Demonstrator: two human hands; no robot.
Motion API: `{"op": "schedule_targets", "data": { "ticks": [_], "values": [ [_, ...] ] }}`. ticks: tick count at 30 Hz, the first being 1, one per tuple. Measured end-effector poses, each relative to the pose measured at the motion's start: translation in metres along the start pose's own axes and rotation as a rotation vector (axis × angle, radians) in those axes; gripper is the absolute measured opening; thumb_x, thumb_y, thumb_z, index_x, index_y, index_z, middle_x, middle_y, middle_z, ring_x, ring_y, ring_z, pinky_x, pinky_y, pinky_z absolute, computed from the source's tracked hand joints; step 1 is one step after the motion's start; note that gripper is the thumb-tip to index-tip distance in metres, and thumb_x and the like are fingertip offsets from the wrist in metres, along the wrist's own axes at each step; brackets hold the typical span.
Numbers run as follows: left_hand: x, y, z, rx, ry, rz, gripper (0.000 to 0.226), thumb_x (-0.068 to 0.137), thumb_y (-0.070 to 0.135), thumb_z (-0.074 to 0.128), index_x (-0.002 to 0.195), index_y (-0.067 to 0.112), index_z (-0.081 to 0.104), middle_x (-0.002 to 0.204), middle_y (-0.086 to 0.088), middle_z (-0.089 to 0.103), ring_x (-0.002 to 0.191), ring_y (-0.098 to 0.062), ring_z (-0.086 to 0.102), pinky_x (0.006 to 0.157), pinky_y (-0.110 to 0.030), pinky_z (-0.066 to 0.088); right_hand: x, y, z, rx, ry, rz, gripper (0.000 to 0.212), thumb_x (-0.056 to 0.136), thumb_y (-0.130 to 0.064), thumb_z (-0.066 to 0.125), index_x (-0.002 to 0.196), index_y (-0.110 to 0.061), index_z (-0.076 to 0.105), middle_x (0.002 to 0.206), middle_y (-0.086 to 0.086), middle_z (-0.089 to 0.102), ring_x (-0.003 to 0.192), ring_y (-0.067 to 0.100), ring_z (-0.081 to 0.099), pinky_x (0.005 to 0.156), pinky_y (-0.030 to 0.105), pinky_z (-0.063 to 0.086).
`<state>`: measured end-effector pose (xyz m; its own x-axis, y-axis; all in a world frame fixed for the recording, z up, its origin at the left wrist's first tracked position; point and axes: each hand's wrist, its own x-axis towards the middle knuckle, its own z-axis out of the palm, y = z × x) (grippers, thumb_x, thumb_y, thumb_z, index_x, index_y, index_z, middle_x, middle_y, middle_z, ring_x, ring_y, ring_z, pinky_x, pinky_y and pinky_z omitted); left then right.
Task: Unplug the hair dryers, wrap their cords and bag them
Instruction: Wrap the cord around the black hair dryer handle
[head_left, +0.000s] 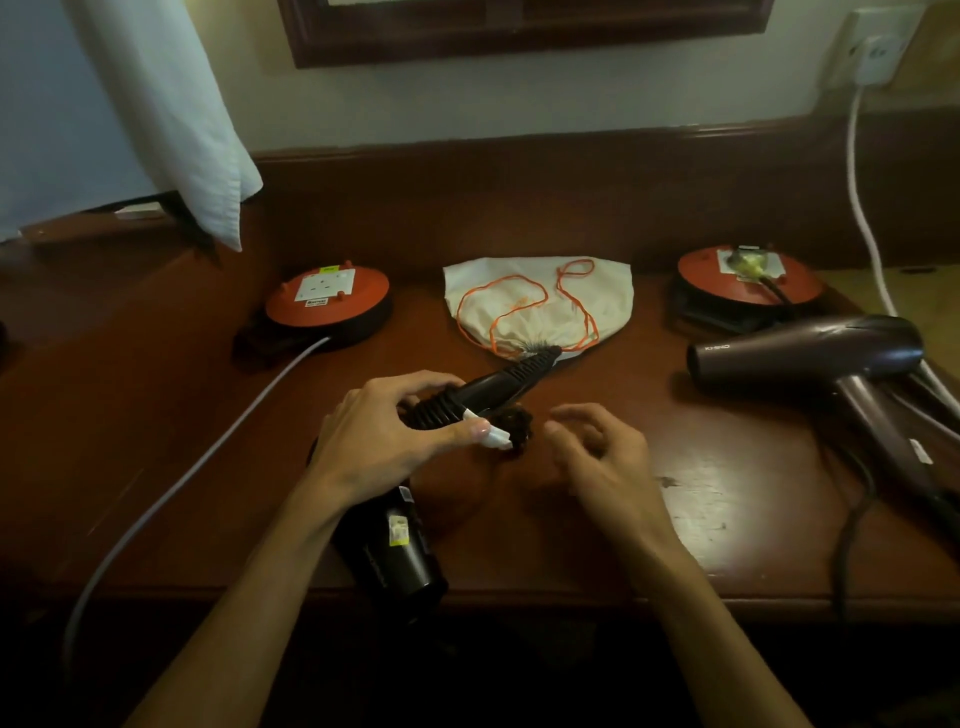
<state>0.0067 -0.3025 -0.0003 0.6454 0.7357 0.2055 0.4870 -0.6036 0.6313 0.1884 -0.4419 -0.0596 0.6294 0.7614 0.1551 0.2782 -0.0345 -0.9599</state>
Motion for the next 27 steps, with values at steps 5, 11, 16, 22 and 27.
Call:
{"op": "schedule_targets", "data": {
  "ticks": [5, 11, 16, 22, 27],
  "values": [
    [-0.006, -0.007, -0.002, -0.116, 0.029, 0.035, 0.052, 0.063, 0.084, 0.071, 0.107, 0.057, 0.070, 0.090, 0.018, 0.070, 0.089, -0.006, 0.069, 0.080, -0.046, 0.058, 0.023, -0.015, 0.003, 0.098, -0.215, 0.424, 0.054, 0.095, -0.064, 0.049, 0.121, -0.017, 0.042, 0.075, 0.016, 0.075, 0.046, 0.026, 0.064, 0.038, 0.025, 0.040],
    [-0.005, -0.011, -0.004, -0.230, 0.069, 0.034, 0.056, 0.062, 0.082, 0.074, 0.109, 0.052, 0.073, 0.090, 0.009, 0.074, 0.092, -0.017, 0.072, 0.086, -0.054, 0.057, 0.037, -0.017, 0.027, 0.208, -0.399, 0.457, 0.043, 0.097, -0.030, 0.064, 0.124, 0.001, 0.052, 0.080, 0.020, 0.075, 0.054, 0.027, 0.069, 0.040, 0.026, 0.046],
    [-0.003, -0.010, -0.004, -0.187, 0.076, 0.016, 0.049, 0.064, 0.084, 0.072, 0.106, 0.058, 0.072, 0.090, 0.019, 0.074, 0.091, -0.008, 0.071, 0.085, -0.051, 0.059, 0.030, -0.015, 0.039, 0.621, -0.247, 0.363, 0.024, 0.097, -0.009, 0.063, 0.120, -0.002, 0.062, 0.107, 0.026, 0.071, 0.075, 0.035, 0.073, 0.055, 0.032, 0.057],
    [0.001, -0.002, -0.002, -0.098, 0.063, 0.001, 0.039, 0.055, 0.092, 0.062, 0.090, 0.075, 0.063, 0.084, 0.027, 0.070, 0.090, -0.004, 0.068, 0.082, -0.041, 0.058, 0.036, -0.017, 0.023, 0.568, -0.109, 0.200, 0.035, 0.089, -0.004, 0.072, 0.120, -0.003, 0.056, 0.103, 0.021, 0.074, 0.068, 0.035, 0.072, 0.063, 0.046, 0.049],
    [0.002, 0.002, 0.000, -0.064, 0.072, -0.024, 0.033, 0.055, 0.093, 0.065, 0.084, 0.077, 0.060, 0.087, 0.025, 0.068, 0.091, -0.002, 0.065, 0.078, -0.036, 0.056, 0.036, -0.020, 0.013, 0.581, -0.102, 0.131, 0.036, 0.089, 0.002, 0.069, 0.118, 0.000, 0.048, 0.091, 0.020, 0.075, 0.061, 0.026, 0.069, 0.044, 0.027, 0.041]
  ]
}}
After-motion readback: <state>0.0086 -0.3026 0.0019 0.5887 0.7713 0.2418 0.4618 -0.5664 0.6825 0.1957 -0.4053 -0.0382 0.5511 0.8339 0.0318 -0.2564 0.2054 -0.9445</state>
